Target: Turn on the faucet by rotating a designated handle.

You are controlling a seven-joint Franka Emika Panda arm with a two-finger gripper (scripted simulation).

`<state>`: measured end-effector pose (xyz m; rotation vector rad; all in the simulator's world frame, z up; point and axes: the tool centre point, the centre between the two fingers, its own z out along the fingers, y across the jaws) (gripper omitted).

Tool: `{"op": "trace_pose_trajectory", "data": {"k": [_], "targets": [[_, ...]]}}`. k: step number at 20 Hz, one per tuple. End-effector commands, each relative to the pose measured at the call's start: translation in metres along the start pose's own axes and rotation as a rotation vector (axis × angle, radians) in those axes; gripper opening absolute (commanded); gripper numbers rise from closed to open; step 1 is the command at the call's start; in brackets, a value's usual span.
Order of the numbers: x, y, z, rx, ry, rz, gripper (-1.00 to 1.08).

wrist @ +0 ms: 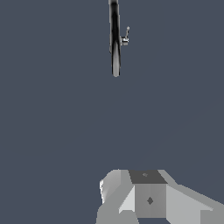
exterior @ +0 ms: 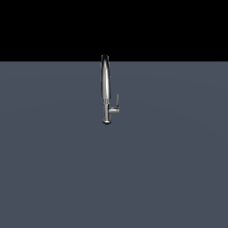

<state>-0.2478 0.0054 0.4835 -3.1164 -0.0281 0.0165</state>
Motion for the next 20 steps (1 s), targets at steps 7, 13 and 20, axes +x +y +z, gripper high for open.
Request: {"op": "trace_pose_trajectory", "data": {"k": [7,13,20], "targets": [[0.028,-0.004,0.004,0.055,-0.060,0.058,-1.00],[0.060,-0.006,0.010,0.121,-0.129,0.127,-1.00],[0.101,-0.007,0.022,0.205,-0.219,0.215,-1.00]]}}
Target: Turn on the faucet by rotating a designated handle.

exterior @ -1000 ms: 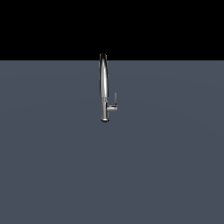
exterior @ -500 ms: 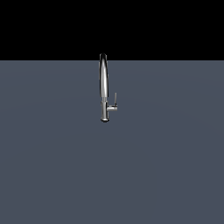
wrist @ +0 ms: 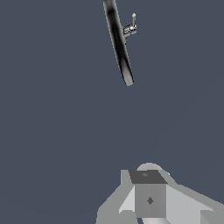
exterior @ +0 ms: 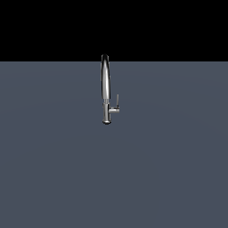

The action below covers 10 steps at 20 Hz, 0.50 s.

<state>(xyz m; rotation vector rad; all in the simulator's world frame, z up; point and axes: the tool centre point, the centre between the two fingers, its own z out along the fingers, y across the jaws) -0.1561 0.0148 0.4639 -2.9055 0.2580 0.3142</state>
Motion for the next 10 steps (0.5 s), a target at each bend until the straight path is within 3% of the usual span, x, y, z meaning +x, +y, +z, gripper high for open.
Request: {"op": "trace_pose_trajectory", "data": {"k": [1,10], "targets": [[0.016,-0.002,0.002,0.031,-0.033,0.033,-1.00],[0.071,-0.007,0.012,0.145,-0.153,0.150,-1.00]]}}
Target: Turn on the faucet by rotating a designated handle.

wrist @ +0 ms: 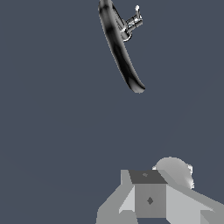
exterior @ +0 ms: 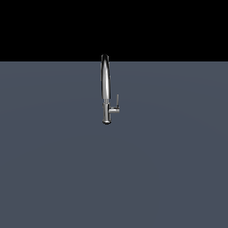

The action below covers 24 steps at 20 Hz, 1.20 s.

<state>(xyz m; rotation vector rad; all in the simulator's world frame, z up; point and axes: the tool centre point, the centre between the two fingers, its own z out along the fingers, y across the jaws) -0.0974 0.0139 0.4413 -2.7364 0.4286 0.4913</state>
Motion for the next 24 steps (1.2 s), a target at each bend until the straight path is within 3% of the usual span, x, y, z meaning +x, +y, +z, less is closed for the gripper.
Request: {"op": "trace_pose_trajectory", "data": {"k": [1,24], "targets": [[0.016,-0.002,0.002,0.033,-0.034,0.033,-1.00],[0.163,-0.003,0.044,0.350,-0.367,0.349,-1.00]]}}
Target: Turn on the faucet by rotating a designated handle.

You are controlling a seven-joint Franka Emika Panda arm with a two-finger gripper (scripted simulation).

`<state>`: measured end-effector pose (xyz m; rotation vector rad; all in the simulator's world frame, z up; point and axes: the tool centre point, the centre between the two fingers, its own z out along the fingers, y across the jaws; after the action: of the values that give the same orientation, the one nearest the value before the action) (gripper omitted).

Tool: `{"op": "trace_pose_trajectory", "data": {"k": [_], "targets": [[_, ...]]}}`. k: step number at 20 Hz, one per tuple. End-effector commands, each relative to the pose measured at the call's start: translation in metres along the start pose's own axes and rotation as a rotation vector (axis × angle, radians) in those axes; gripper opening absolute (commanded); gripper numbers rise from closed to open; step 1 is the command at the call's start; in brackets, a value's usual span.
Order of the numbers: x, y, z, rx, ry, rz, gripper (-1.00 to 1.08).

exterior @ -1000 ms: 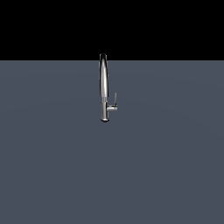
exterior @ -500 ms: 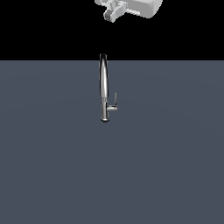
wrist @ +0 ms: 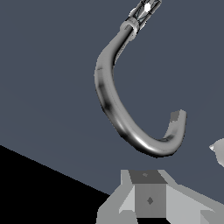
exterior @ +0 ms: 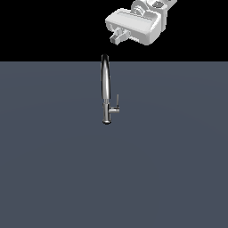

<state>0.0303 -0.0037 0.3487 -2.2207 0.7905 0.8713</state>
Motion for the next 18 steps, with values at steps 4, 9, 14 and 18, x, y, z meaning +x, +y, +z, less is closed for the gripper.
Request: {"op": "trace_pose_trajectory", "data": {"k": [4,9,14,18], "targets": [[0.039,-0.005,0.005,0.083,-0.087,0.081,-1.00],[0.075,-0.006,0.012,0.161,-0.169,0.159,-1.00],[0.113,-0.006,0.023,0.244,-0.256,0.242,-1.00],[0.145,-0.004,0.034,0.315,-0.329,0.313,-1.00]]}}
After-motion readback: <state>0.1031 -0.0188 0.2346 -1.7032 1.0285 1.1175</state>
